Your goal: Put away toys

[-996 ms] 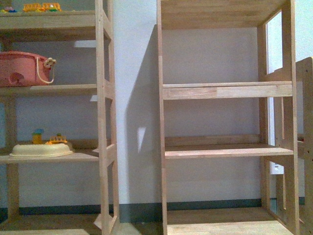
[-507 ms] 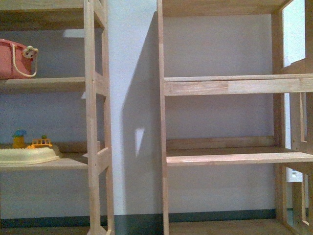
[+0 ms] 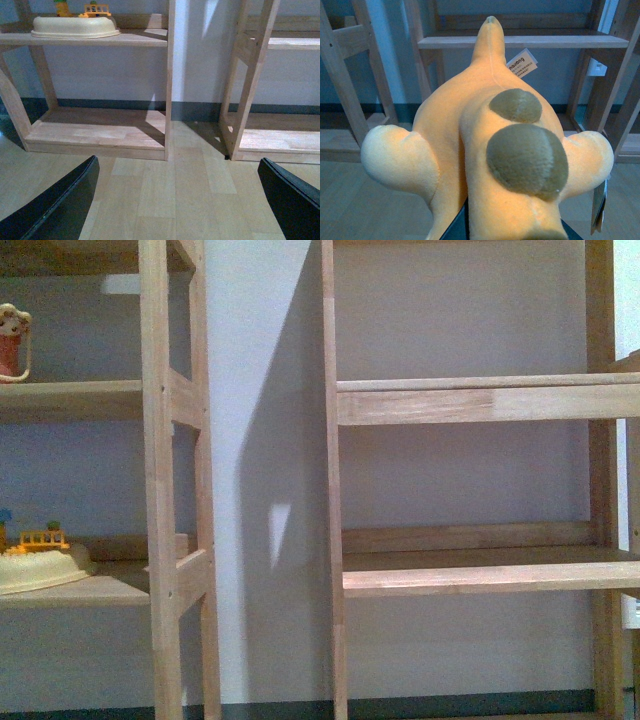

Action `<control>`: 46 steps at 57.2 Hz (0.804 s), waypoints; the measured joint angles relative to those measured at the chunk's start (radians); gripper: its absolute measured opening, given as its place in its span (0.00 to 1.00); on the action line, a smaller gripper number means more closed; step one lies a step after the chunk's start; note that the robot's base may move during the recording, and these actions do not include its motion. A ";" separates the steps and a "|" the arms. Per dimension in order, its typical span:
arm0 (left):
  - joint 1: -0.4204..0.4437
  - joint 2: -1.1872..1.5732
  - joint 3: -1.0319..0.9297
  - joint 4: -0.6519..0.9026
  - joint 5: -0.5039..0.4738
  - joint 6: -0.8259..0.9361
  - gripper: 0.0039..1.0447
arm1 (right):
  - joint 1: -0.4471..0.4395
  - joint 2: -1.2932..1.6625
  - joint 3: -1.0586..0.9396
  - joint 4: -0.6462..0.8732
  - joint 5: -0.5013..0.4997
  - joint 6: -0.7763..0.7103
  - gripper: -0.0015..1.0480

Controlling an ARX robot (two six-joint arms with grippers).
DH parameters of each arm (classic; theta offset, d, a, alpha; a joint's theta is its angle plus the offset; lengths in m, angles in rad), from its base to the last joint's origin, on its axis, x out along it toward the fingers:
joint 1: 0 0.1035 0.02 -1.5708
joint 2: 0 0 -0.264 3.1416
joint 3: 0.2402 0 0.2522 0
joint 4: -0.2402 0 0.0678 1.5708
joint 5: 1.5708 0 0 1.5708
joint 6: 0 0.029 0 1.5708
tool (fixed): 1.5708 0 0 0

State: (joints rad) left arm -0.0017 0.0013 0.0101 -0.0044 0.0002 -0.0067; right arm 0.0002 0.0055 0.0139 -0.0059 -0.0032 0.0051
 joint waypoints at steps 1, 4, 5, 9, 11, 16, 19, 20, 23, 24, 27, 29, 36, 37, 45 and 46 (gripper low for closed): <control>0.000 0.000 0.000 0.000 0.000 0.000 0.94 | 0.000 0.000 0.000 0.000 0.000 0.000 0.07; 0.000 0.000 0.000 0.000 0.000 0.000 0.94 | 0.000 0.000 0.000 0.000 0.000 0.000 0.07; 0.000 0.000 0.000 0.000 0.000 0.000 0.94 | 0.000 0.000 0.000 0.000 0.000 0.000 0.07; 0.000 0.000 0.000 0.000 0.000 0.000 0.94 | 0.000 0.000 0.000 0.000 0.000 0.000 0.07; 0.000 0.000 0.000 0.000 0.000 0.000 0.94 | 0.000 0.000 0.000 0.000 0.000 0.000 0.07; 0.000 0.000 0.000 0.000 0.000 0.000 0.94 | 0.000 0.000 0.000 0.000 0.000 0.000 0.07; 0.000 0.000 0.000 0.000 0.000 0.000 0.94 | 0.000 0.000 0.000 0.000 0.000 0.000 0.07; 0.000 0.000 0.000 0.000 0.001 0.000 0.94 | 0.000 0.000 0.000 0.000 0.000 0.000 0.07; 0.000 0.000 0.000 0.000 0.000 0.000 0.94 | 0.000 0.000 0.000 0.000 0.000 0.000 0.07; 0.000 0.000 0.000 0.000 0.000 0.000 0.94 | 0.000 0.000 0.000 0.000 0.000 0.000 0.07; 0.000 0.000 0.000 0.000 0.000 0.000 0.94 | 0.000 0.000 0.000 0.000 0.000 0.000 0.07; 0.000 0.000 0.000 0.000 0.000 0.000 0.94 | 0.000 0.000 0.000 0.000 0.000 0.000 0.07; 0.000 0.000 0.000 0.000 0.000 0.000 0.94 | 0.000 0.000 0.000 0.000 0.000 0.000 0.07; 0.000 0.000 0.000 0.000 0.000 0.000 0.94 | 0.000 0.000 0.000 0.000 0.000 0.000 0.07; 0.000 0.000 0.000 0.000 0.000 0.000 0.94 | 0.000 0.000 0.000 0.000 0.000 0.000 0.07; 0.000 0.000 0.000 0.000 0.000 0.000 0.94 | 0.000 0.000 0.000 0.000 0.000 0.000 0.07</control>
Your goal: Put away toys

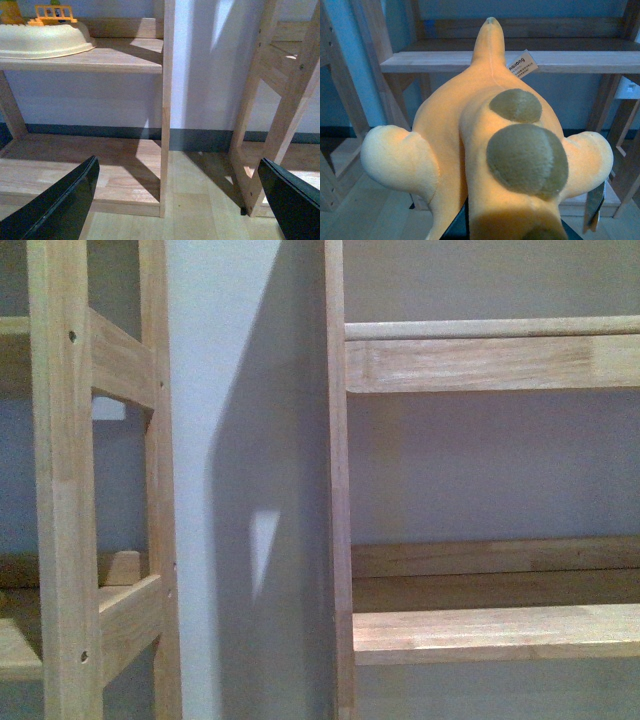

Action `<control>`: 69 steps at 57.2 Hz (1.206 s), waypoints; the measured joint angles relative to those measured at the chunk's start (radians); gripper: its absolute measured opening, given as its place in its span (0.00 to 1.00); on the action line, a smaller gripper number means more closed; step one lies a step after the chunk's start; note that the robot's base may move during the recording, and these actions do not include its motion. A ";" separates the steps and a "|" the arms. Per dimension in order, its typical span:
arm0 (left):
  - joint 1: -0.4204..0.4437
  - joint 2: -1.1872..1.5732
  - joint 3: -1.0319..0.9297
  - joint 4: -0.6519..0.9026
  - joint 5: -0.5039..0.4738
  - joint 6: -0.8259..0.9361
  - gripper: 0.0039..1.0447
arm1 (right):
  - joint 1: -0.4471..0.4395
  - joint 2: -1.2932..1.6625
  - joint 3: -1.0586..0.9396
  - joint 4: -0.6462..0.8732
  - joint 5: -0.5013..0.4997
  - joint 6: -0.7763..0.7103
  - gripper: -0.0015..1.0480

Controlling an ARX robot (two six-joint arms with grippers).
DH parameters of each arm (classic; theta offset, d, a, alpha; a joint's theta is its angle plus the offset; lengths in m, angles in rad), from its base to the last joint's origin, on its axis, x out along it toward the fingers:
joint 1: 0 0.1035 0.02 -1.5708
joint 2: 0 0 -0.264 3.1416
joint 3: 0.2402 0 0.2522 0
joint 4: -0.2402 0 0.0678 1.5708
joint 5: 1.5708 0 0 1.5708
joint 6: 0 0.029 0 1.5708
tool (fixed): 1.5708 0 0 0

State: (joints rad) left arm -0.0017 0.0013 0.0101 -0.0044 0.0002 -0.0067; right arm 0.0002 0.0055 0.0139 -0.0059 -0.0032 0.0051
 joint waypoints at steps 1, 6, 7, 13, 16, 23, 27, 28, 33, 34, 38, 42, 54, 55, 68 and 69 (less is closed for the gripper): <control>0.000 0.000 0.000 0.000 0.000 0.000 0.94 | 0.000 0.000 0.000 0.000 0.000 0.000 0.07; 0.000 0.000 0.000 0.000 0.000 0.000 0.94 | 0.000 0.000 0.000 0.000 0.000 0.000 0.07; 0.000 0.000 0.000 0.000 0.000 0.000 0.94 | 0.000 0.000 0.000 0.000 0.000 0.000 0.07; 0.000 0.000 0.000 0.000 0.000 0.000 0.94 | 0.000 0.000 0.000 0.000 0.000 0.000 0.07; 0.000 -0.001 0.000 0.000 0.000 0.000 0.94 | 0.000 0.000 0.000 0.000 0.000 0.000 0.07; 0.000 -0.001 0.000 0.000 0.000 0.000 0.94 | 0.000 0.000 0.000 0.000 0.000 0.000 0.07; 0.000 0.000 0.000 0.000 0.000 0.000 0.94 | 0.000 0.000 0.000 0.000 0.000 0.000 0.07; 0.000 0.000 0.000 0.000 0.000 0.000 0.94 | 0.000 0.000 0.000 0.000 0.000 0.000 0.07; 0.000 0.000 0.000 0.000 0.000 0.000 0.94 | 0.003 0.001 0.000 0.000 0.015 0.002 0.07; 0.000 0.000 0.000 0.000 0.000 0.000 0.94 | 0.017 0.007 0.000 0.000 0.060 0.010 0.07; 0.000 0.000 0.000 0.000 0.000 0.000 0.94 | 0.085 0.023 0.001 0.000 0.220 0.036 0.07; 0.000 0.000 0.000 0.000 0.000 0.000 0.94 | 0.127 0.042 0.002 0.000 0.348 0.044 0.07; 0.000 0.000 0.000 0.000 0.000 0.000 0.94 | 0.205 0.141 0.092 0.018 0.533 0.018 0.07; 0.000 0.000 0.000 0.000 0.000 0.000 0.94 | 0.212 0.147 0.100 0.019 0.542 0.014 0.07; 0.000 0.000 0.000 0.000 0.000 0.000 0.94 | 0.388 0.276 0.284 0.108 0.738 -0.102 0.07; 0.000 0.000 0.000 0.000 0.000 0.000 0.94 | 0.397 0.283 0.294 0.113 0.746 -0.108 0.07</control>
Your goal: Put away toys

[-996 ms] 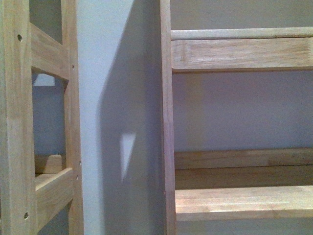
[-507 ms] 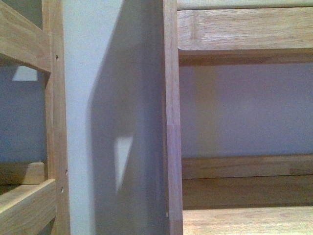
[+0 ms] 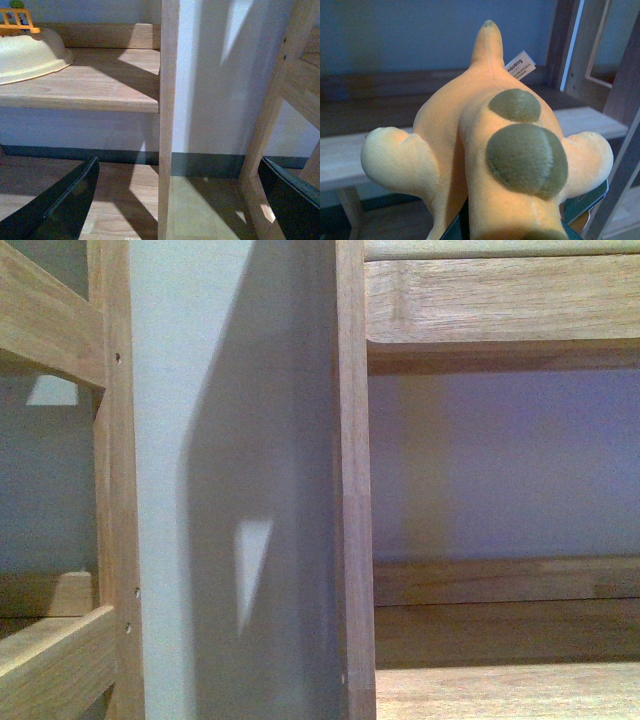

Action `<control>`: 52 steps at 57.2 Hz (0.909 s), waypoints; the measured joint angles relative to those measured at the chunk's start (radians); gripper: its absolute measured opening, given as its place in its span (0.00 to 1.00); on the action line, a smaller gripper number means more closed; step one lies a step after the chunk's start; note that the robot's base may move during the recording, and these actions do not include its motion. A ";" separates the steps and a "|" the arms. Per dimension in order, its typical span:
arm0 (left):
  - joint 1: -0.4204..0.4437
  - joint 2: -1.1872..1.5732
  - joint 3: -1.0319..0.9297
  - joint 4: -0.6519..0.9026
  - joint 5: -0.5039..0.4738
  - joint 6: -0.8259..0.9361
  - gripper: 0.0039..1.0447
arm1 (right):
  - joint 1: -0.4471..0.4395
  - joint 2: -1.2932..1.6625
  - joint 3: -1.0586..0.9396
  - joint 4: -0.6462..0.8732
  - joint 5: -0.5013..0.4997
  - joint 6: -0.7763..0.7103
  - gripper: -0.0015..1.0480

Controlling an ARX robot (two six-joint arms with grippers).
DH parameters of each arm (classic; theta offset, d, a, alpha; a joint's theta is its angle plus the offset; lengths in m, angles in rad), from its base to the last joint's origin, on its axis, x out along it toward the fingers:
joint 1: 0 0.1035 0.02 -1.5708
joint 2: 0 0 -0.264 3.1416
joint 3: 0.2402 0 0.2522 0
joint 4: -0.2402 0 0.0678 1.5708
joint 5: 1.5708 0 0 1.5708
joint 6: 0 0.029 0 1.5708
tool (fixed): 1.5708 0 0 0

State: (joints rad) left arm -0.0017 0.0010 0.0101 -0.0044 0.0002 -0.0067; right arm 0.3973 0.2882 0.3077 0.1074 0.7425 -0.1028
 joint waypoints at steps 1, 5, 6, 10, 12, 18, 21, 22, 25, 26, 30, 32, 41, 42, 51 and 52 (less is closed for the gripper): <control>0.000 0.000 0.000 0.000 0.000 0.000 0.94 | 0.018 0.014 0.018 0.011 0.015 -0.013 0.07; 0.000 0.000 0.000 0.000 0.000 0.000 0.94 | 0.065 0.050 0.061 0.048 0.052 -0.049 0.07; 0.000 0.000 0.000 0.000 0.000 0.000 0.94 | 0.083 0.063 0.077 0.065 0.065 -0.064 0.07; 0.000 0.000 0.000 0.000 0.000 0.000 0.94 | 0.127 0.098 0.117 0.108 0.096 -0.114 0.07; 0.000 0.000 0.000 0.000 0.000 0.000 0.94 | 0.151 0.117 0.139 0.138 0.112 -0.138 0.07; 0.000 0.000 0.000 0.000 0.000 0.000 0.94 | 0.213 0.172 0.202 0.225 0.138 -0.237 0.07; 0.000 0.000 0.000 0.000 0.000 0.000 0.94 | 0.233 0.193 0.230 0.248 0.142 -0.274 0.07; 0.000 0.000 0.000 0.000 0.000 0.000 0.94 | 0.238 0.199 0.237 0.254 0.143 -0.283 0.07; 0.000 0.000 0.000 0.000 0.000 0.000 0.94 | 0.250 0.225 0.270 0.285 0.145 -0.330 0.07; 0.000 0.000 0.000 0.000 0.000 0.000 0.94 | 0.252 0.230 0.277 0.292 0.144 -0.341 0.07; 0.000 0.000 0.000 0.000 0.000 0.000 0.94 | 0.253 0.258 0.317 0.317 0.141 -0.393 0.07; 0.000 0.000 0.000 0.000 0.000 0.000 0.94 | 0.250 0.272 0.341 0.319 0.136 -0.422 0.07; 0.000 0.000 0.000 0.000 0.000 0.000 0.94 | 0.234 0.362 0.510 0.348 0.085 -0.552 0.07; 0.000 0.000 0.000 0.000 0.000 0.000 0.94 | 0.234 0.367 0.520 0.348 0.080 -0.560 0.07; 0.000 0.000 0.000 0.000 0.000 0.000 0.94 | 0.210 0.420 0.667 0.300 0.003 -0.591 0.07; 0.000 0.000 0.000 0.000 0.000 0.000 0.94 | 0.206 0.424 0.679 0.293 -0.003 -0.591 0.07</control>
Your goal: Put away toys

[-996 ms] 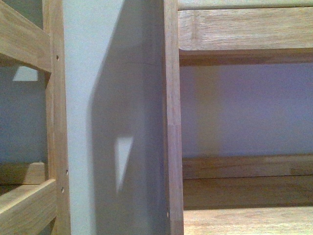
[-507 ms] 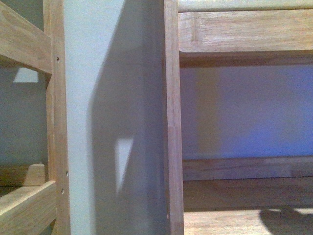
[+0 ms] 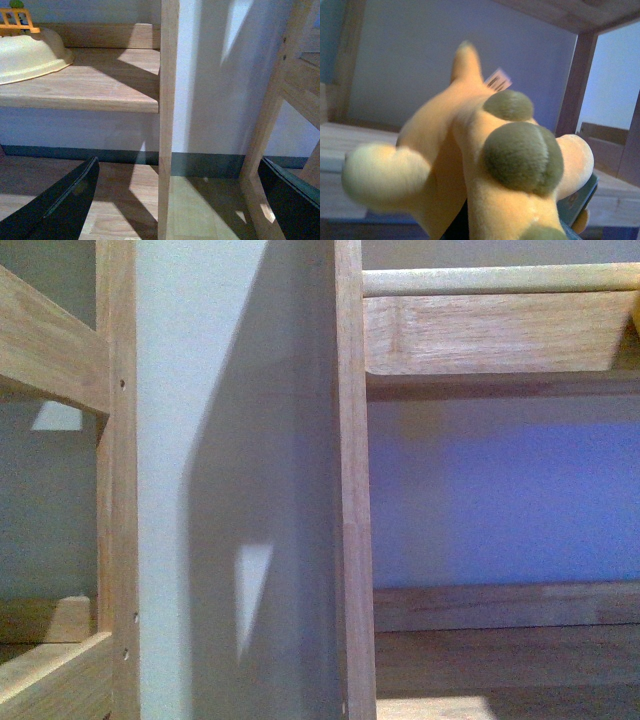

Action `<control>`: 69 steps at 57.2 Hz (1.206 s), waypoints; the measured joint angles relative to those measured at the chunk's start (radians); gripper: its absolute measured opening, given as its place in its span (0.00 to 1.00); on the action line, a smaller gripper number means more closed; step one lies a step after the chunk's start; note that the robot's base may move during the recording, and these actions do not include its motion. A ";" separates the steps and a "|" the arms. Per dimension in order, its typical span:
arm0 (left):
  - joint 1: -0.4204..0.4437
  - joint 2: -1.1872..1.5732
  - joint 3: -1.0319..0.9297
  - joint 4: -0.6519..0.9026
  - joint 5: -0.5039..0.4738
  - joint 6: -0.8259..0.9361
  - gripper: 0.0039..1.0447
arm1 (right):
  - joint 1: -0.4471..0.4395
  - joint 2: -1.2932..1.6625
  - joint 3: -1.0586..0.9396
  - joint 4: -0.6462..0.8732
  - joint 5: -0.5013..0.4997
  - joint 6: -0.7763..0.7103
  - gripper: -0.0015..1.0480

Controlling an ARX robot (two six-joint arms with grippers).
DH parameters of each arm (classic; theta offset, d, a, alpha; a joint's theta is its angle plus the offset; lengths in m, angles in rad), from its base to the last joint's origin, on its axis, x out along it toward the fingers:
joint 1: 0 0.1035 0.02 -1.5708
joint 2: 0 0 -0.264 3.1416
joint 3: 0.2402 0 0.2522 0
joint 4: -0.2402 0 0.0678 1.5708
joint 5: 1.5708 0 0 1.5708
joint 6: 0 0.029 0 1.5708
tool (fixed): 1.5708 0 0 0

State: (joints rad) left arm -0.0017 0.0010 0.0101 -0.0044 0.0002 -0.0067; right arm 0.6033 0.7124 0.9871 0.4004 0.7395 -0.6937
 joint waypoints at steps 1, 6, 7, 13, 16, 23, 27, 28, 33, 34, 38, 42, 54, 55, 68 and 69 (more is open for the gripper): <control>0.000 0.000 0.000 0.000 0.000 0.000 0.94 | -0.008 0.008 0.025 -0.014 -0.012 0.000 0.07; 0.000 0.000 0.000 0.000 0.000 0.000 0.94 | -0.047 0.035 0.103 -0.069 -0.048 0.007 0.07; 0.000 0.000 0.000 0.000 0.000 0.000 0.94 | -0.054 0.038 0.111 -0.077 -0.054 0.009 0.07; 0.000 0.000 0.000 0.000 0.000 0.000 0.94 | -0.143 0.060 0.196 -0.169 -0.147 0.058 0.07; 0.000 0.000 0.000 0.000 0.000 0.000 0.94 | -0.194 0.065 0.231 -0.226 -0.202 0.100 0.07; 0.000 0.000 0.000 0.000 0.000 0.000 0.94 | -0.396 0.085 0.310 -0.377 -0.422 0.295 0.07; 0.000 0.000 0.000 0.000 0.000 0.000 0.94 | -0.491 0.115 0.340 -0.377 -0.512 0.389 0.07; 0.000 0.000 0.000 0.000 0.000 0.000 0.94 | -0.515 0.129 0.351 -0.373 -0.530 0.409 0.07; 0.000 0.000 0.000 0.000 0.000 0.000 0.94 | -0.569 0.208 0.404 -0.356 -0.603 0.495 0.07; 0.000 0.000 0.000 0.000 0.000 0.000 0.94 | -0.575 0.227 0.417 -0.356 -0.615 0.507 0.07; 0.000 0.000 0.000 0.000 0.000 0.000 0.94 | -0.583 0.285 0.461 -0.356 -0.648 0.546 0.07; 0.000 0.000 0.000 0.000 0.000 0.000 0.94 | -0.588 0.345 0.505 -0.357 -0.674 0.590 0.07; 0.000 0.000 0.000 0.000 0.000 0.000 0.94 | -0.574 0.491 0.646 -0.370 -0.698 0.707 0.07; 0.000 0.000 0.000 0.000 0.000 0.000 0.94 | -0.570 0.505 0.661 -0.373 -0.697 0.718 0.07; 0.000 0.000 0.000 0.000 0.000 0.000 0.94 | -0.526 0.649 0.791 -0.397 -0.689 0.821 0.07; 0.000 0.000 0.000 0.000 0.000 0.000 0.94 | -0.525 0.654 0.794 -0.397 -0.690 0.825 0.07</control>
State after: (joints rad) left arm -0.0017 0.0010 0.0101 -0.0044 0.0002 -0.0067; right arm 0.0784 1.3666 1.7809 0.0029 0.0498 0.1310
